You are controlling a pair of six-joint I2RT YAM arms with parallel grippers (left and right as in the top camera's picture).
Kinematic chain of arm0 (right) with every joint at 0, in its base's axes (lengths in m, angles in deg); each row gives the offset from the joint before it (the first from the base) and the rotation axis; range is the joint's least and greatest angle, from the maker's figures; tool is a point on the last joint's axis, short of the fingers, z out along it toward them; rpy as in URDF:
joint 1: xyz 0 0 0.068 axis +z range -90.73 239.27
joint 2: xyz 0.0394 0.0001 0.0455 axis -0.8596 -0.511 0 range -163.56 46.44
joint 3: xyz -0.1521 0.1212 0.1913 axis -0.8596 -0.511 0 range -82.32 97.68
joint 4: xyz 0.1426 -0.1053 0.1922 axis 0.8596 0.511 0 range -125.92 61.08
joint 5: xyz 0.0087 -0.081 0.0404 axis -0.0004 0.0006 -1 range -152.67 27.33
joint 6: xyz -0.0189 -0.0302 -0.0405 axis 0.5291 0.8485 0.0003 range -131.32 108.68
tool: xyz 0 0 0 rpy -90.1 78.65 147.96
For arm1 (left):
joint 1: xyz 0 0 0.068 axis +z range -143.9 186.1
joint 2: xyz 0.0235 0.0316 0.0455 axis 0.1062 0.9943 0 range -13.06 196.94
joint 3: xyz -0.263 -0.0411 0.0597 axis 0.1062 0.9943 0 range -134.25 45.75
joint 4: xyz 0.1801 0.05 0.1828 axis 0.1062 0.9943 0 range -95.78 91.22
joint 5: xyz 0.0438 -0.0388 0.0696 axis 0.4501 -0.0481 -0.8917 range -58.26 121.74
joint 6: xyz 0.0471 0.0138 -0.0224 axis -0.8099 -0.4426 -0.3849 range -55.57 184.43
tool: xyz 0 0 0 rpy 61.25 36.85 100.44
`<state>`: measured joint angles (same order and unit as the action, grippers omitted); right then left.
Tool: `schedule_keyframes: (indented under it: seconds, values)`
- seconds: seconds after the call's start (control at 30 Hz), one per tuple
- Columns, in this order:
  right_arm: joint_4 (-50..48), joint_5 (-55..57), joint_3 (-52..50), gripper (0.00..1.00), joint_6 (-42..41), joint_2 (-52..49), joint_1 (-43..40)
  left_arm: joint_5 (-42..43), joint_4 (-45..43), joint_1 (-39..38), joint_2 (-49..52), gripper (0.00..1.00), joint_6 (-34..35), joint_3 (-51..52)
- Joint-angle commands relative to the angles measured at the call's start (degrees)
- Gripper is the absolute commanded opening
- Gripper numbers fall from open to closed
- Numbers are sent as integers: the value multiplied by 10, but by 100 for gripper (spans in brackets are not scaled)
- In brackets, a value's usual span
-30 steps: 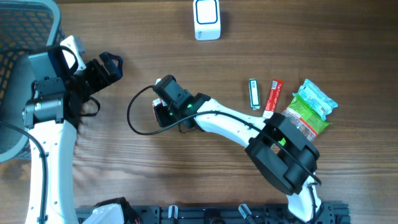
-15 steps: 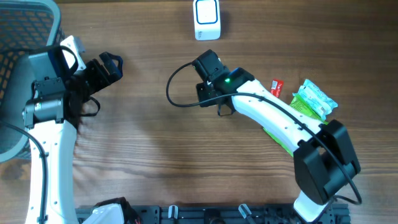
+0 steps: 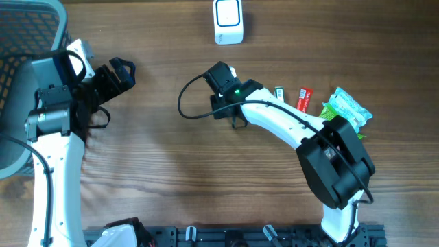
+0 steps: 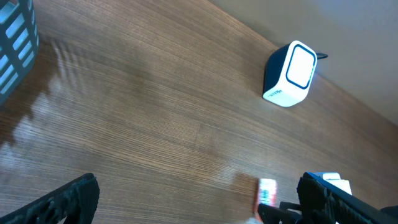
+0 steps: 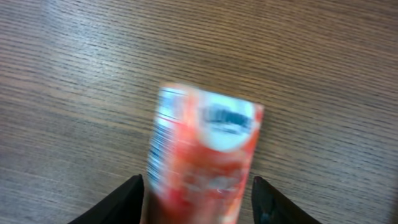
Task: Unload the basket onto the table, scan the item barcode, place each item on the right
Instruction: 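Release the box and move the right gripper left over the orange tissue pack, then lower the right gripper and grasp the orange Kleenex tissue pack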
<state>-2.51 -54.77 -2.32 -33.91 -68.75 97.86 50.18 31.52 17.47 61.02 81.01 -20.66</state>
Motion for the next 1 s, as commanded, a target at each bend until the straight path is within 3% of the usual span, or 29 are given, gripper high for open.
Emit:
schedule_keyframes:
  seconds: [0.0,0.07,0.17,0.2,0.33,0.43,0.47,0.5,0.63,0.97]
  values:
    - [-3,-23,8,58,16,10,0,-1,-2,3,2,100,-10,-8]
    - [-3,-24,8,59,20,33,-1,-1,-2,3,2,100,-10,-8]
    - [1,-41,8,86,3,72,-20,-1,-2,3,2,100,-10,-8]
    - [3,-61,8,99,6,79,-29,-1,-2,3,2,100,-10,-8]
    - [13,-218,4,100,97,86,-83,-1,-2,3,2,100,-10,-8]
    - [13,-188,-14,62,105,85,-98,-1,-2,3,2,100,-10,-8]
    - [4,-189,-22,41,104,85,-101,-1,-2,3,2,100,-10,-8]
    - [-9,-191,-31,28,103,85,-103,-1,-2,3,2,100,-10,-8]
    - [-69,-200,-66,29,103,78,-103,-1,-2,3,2,100,-10,-8]
    - [-104,-258,-74,25,70,10,-103,-1,-2,3,2,100,-10,-8]
